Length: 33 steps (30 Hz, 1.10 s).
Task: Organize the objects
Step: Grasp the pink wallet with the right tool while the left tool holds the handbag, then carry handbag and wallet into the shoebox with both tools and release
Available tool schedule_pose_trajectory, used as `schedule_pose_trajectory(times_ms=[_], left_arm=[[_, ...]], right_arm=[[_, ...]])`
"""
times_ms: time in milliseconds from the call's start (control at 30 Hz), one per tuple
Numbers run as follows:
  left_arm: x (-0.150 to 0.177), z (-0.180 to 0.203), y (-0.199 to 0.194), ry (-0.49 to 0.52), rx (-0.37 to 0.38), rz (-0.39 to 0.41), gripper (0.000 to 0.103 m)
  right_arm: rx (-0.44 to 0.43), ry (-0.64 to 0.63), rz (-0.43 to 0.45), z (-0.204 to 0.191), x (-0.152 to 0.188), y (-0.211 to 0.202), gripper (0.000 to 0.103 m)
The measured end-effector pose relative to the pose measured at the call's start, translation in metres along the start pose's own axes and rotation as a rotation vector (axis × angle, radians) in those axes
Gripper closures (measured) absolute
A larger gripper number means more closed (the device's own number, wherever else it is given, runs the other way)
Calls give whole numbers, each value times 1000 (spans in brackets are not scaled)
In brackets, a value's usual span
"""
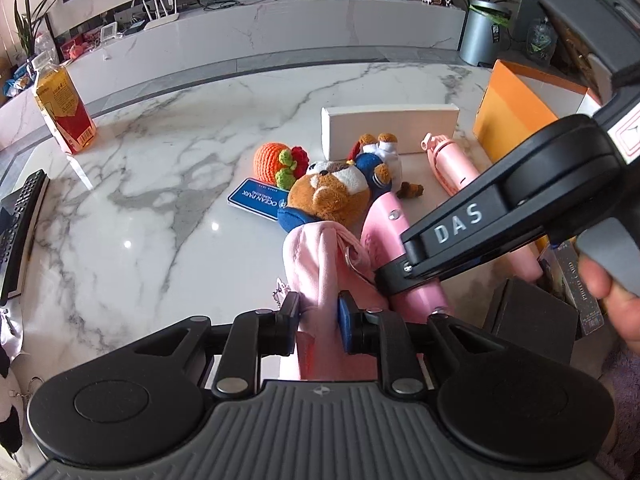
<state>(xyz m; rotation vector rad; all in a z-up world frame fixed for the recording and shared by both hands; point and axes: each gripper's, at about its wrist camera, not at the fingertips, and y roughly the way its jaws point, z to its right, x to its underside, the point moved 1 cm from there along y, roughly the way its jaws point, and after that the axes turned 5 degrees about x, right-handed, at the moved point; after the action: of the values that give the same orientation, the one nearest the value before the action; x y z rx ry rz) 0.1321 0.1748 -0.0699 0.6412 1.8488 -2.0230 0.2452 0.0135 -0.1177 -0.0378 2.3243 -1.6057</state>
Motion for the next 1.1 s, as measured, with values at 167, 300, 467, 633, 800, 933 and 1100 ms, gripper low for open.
schedule_pose_trajectory(times_ms=[167, 300, 467, 633, 800, 933, 1100], left_arm=[[-3, -1, 10, -31, 11, -56, 74], [-4, -1, 10, -60, 8, -60, 80], [-7, 17, -24, -19, -44, 53, 84], [-23, 53, -75, 78, -127, 181, 84], [-43, 109, -118, 165, -101, 290, 84], [-56, 160, -126, 254, -62, 334, 84], [-70, 219, -103, 341, 21, 314, 84]], right_arm=[[39, 13, 1, 19, 4, 0, 83], [4, 15, 34, 26, 10, -6, 84], [-51, -10, 129, 28, 15, -42, 85], [-86, -47, 257, 32, 18, -103, 85], [-99, -25, 444, 55, 43, -175, 85], [-35, 31, 552, 94, 67, -215, 85], [59, 106, 601, 148, 92, -239, 85]])
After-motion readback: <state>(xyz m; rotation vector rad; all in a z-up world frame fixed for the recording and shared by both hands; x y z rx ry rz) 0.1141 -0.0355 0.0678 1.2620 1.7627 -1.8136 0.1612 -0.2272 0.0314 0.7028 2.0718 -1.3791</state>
